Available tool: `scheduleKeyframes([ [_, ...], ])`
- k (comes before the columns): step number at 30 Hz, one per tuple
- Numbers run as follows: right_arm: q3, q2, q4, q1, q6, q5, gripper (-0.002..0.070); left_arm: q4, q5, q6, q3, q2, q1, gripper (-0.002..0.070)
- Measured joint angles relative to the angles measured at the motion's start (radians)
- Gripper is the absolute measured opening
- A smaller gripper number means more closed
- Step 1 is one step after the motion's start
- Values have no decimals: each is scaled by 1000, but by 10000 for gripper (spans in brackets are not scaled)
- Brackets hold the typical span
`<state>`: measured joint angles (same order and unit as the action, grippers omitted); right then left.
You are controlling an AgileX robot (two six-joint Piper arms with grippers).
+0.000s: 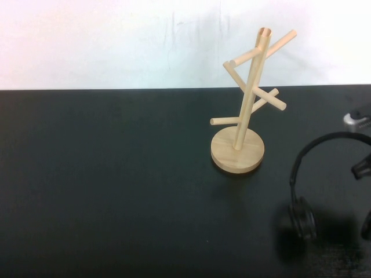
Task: Take out the headphones from the headphone stand
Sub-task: Place the headphones on the table
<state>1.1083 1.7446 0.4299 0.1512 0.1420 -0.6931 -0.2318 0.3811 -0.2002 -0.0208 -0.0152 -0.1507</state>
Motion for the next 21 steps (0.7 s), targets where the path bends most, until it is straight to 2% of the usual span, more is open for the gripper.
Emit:
scheduleKeyframes([
  [8,101,58,34,4,-12,-13,20,0,0,0,0,0,0,2],
  [11,104,58,43,4,-24,-20,97,0,0,0,0,0,0,2],
  [17,104,47,70,4,34,-96,323,0,0,0,0,0,0,2],
  [21,104,-15,79,32,36,-83,283,0,0,0,0,0,0,2],
])
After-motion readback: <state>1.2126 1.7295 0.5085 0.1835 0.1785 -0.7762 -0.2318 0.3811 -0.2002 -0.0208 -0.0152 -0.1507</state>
